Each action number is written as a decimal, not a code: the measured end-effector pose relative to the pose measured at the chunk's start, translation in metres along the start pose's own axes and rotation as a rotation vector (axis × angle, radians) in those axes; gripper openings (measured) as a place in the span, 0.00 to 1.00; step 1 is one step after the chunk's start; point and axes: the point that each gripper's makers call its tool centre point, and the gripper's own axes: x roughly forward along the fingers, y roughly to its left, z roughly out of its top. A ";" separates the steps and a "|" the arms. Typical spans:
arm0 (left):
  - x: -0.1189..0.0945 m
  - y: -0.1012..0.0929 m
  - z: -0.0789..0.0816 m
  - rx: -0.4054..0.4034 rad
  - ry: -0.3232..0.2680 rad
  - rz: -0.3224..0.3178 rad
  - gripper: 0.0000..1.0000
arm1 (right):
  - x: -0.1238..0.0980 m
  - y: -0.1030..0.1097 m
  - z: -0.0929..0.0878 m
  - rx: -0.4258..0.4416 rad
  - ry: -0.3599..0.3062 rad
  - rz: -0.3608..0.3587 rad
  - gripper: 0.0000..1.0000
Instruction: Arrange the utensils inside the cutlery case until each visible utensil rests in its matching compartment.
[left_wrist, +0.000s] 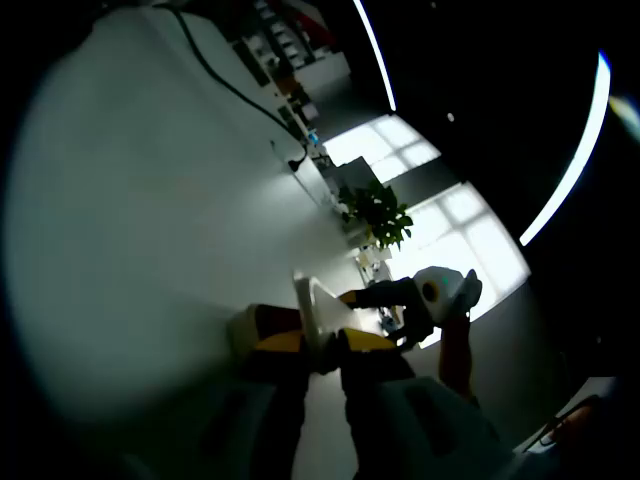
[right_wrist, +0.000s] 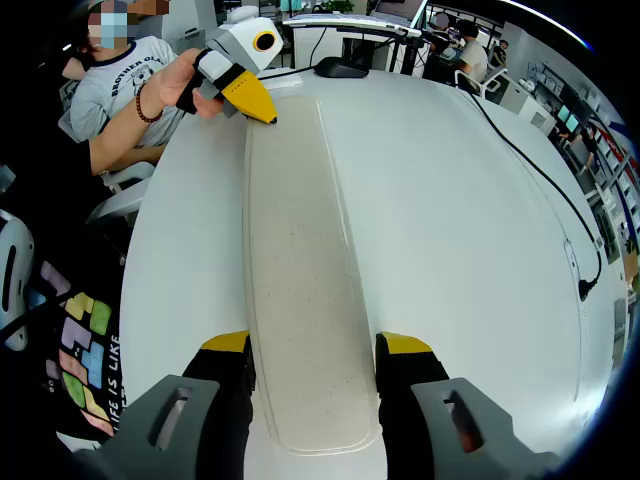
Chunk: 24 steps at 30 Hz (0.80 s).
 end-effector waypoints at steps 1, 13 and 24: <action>-0.001 0.000 0.000 0.015 -0.001 0.006 0.12 | 0.000 0.000 -0.001 -0.001 -0.002 0.001 0.49; -0.009 0.004 0.003 0.106 -0.006 0.074 0.13 | -0.003 0.002 -0.006 0.011 -0.008 0.001 0.48; -0.021 0.014 0.005 0.170 0.002 0.164 0.12 | -0.005 0.002 -0.008 0.016 -0.016 -0.002 0.48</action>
